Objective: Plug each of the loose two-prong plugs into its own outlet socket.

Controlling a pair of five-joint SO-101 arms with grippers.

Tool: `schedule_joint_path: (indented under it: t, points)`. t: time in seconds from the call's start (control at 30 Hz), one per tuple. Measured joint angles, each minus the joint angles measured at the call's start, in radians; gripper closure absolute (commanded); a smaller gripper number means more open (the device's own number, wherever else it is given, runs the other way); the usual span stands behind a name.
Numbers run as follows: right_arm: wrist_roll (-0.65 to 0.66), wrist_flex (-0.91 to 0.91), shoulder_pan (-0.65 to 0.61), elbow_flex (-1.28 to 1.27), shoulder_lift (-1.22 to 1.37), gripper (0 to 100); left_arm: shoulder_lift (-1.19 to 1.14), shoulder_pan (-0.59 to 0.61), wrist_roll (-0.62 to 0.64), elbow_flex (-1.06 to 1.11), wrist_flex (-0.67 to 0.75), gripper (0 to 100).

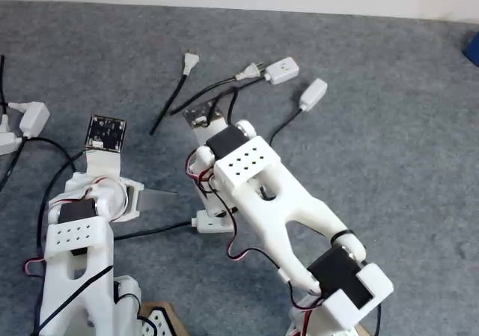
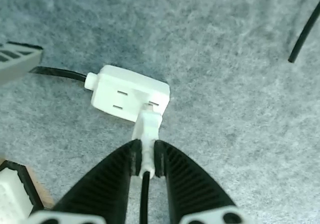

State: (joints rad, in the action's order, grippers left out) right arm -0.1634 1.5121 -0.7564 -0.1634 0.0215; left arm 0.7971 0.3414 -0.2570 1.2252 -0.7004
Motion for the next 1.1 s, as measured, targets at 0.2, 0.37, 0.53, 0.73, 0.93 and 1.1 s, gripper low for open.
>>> schedule_joint_path:
  t: [0.2,0.37,0.53,0.73,0.93,1.1]
  points:
    - [0.008,-0.003,0.029,-0.002,0.000,99.3,0.000,0.000,0.000,0.000,0.000,45]
    - [0.009,-0.003,0.029,-0.002,0.000,99.3,0.000,0.000,0.000,0.000,0.000,45]
    - [0.021,-0.003,0.029,-0.002,0.000,99.3,0.000,0.000,0.000,0.000,0.000,45]
    - [0.040,-0.003,0.029,-0.002,0.000,99.3,0.000,0.000,0.000,0.000,0.000,45]
    - [0.066,-0.003,0.029,-0.002,0.000,99.3,0.000,0.000,0.000,0.000,0.000,45]
    - [0.066,-0.003,0.029,-0.002,0.000,99.3,0.000,0.000,0.000,0.000,0.000,45]
